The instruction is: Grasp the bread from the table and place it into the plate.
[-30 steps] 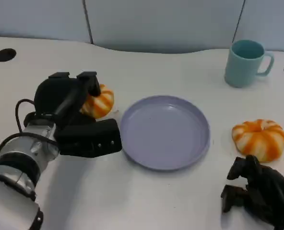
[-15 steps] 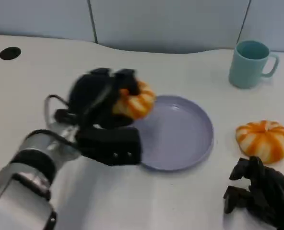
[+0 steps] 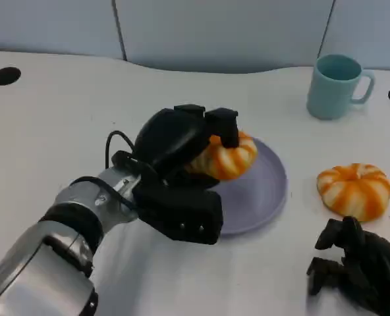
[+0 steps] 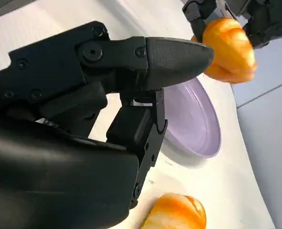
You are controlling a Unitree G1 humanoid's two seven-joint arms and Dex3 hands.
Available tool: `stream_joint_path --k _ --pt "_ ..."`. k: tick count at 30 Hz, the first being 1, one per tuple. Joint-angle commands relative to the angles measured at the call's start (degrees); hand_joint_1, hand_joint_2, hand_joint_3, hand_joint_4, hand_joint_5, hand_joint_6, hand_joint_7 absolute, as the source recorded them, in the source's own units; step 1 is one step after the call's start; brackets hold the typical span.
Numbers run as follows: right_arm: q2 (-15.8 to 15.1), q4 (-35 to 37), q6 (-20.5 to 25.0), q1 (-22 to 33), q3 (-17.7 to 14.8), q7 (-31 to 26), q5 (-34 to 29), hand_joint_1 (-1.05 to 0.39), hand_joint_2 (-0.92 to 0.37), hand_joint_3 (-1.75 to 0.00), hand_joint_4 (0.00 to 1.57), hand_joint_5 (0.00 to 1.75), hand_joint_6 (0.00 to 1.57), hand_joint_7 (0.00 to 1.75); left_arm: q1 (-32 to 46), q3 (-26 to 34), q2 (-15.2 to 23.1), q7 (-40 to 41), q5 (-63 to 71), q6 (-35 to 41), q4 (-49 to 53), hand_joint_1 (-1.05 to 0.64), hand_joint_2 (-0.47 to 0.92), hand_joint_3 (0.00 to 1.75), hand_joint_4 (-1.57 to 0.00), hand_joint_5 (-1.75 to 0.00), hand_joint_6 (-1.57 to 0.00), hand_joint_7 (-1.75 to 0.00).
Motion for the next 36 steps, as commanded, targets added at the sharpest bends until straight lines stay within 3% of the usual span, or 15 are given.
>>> stream_joint_path --k 1,10,12,15,21,23,25,26,28,30,32,36 --pt "-0.03 0.93 0.67 1.64 0.25 -0.41 -0.47 -0.45 -0.92 -0.43 1.23 1.19 1.1 1.14 -1.58 -1.33 -0.39 -2.53 1.38 1.74 0.46 -0.35 0.43 1.45 -1.07 -1.75 -0.84 -1.75" --pt "0.14 0.13 1.27 2.01 0.36 -0.48 -0.26 -0.45 -0.92 -0.44 1.22 1.2 1.09 1.12 -1.87 -1.87 -0.94 -4.98 1.44 3.65 0.74 -0.36 0.42 1.42 -1.07 -1.75 -0.82 -1.75" --pt "0.45 0.11 0.77 2.15 0.43 -0.44 -0.29 -0.44 -0.92 -0.45 1.21 1.2 1.1 1.12 -2.33 -1.68 -1.46 -8.74 0.9 5.27 1.22 -0.33 0.46 1.4 -0.98 -1.75 -0.77 -1.73" --pt "0.6 0.2 0.33 2.18 0.61 -0.4 -0.39 -0.44 -0.92 -0.46 1.21 1.2 1.1 1.12 -2.91 -1.11 -1.75 -14.52 -0.08 7.17 1.42 -0.33 0.55 1.28 -0.77 -1.68 -0.73 -1.51" --pt "0.58 0.13 0.45 2.17 0.66 -0.2 -0.25 -0.44 -0.92 -0.47 1.21 1.2 1.1 1.12 -3.02 -0.45 -1.8 -19.19 -0.59 8.29 1.19 -0.33 0.58 1.23 -0.72 -1.62 -0.74 -1.39" --pt "0.42 -0.02 0.56 2.21 0.75 0.21 -0.12 -0.45 -0.92 -0.47 1.21 1.2 1.1 1.12 -3.37 -0.5 -1.92 -23.39 -0.69 9.62 1.4 -0.43 0.83 0.63 -0.25 -1.01 -0.36 -0.68" --pt "0.27 0.19 0.31 2.16 0.77 0.62 -0.14 -0.45 -0.92 -0.47 1.21 1.2 1.1 1.12 -3.5 -0.74 -1.93 -24.87 -0.43 10.34 1.15 -0.46 0.9 0.46 -0.13 -0.85 -0.28 -0.48" --pt "0.25 0.39 0.13 2.11 0.71 0.81 -0.13 -0.45 -0.92 -0.48 1.21 1.2 1.1 1.12 -3.6 -0.95 -1.95 -25.39 -0.21 10.61 1.04 -0.55 0.91 0.41 -0.05 -0.73 -0.17 -0.39" --pt "0.17 0.52 -0.08 2.11 0.68 1.04 -0.23 -0.45 -0.92 -0.47 1.21 1.19 1.1 1.11 -3.77 -1.34 -1.98 -26.24 0.16 11.05 0.97 -0.64 0.92 0.38 -0.01 -0.52 -0.06 -0.33" --pt "0.34 0.44 0.07 2.1 0.58 0.7 -0.3 -0.45 -0.92 -0.47 1.22 1.19 1.1 1.11 -3.85 -1.96 -1.95 -26.36 0.77 11.43 0.93 -0.66 0.92 0.38 0.0 -0.46 -0.03 -0.32" --pt "0.68 0.19 0.51 2.1 0.44 -0.12 -0.32 -0.46 -0.92 -0.45 1.22 1.18 1.11 1.1 -3.75 -2.7 -1.88 -25.95 1.54 11.79 0.89 -0.81 0.92 0.44 0.0 -0.12 -0.01 -0.14" --pt "0.63 0.32 0.23 1.97 0.65 0.24 -0.33 -0.45 -0.92 -0.45 1.22 1.18 1.12 1.09 -3.75 -3.3 -1.32 -25.39 1.89 12.11 0.61 -0.92 0.92 0.51 0.0 -0.01 0.0 -0.02"
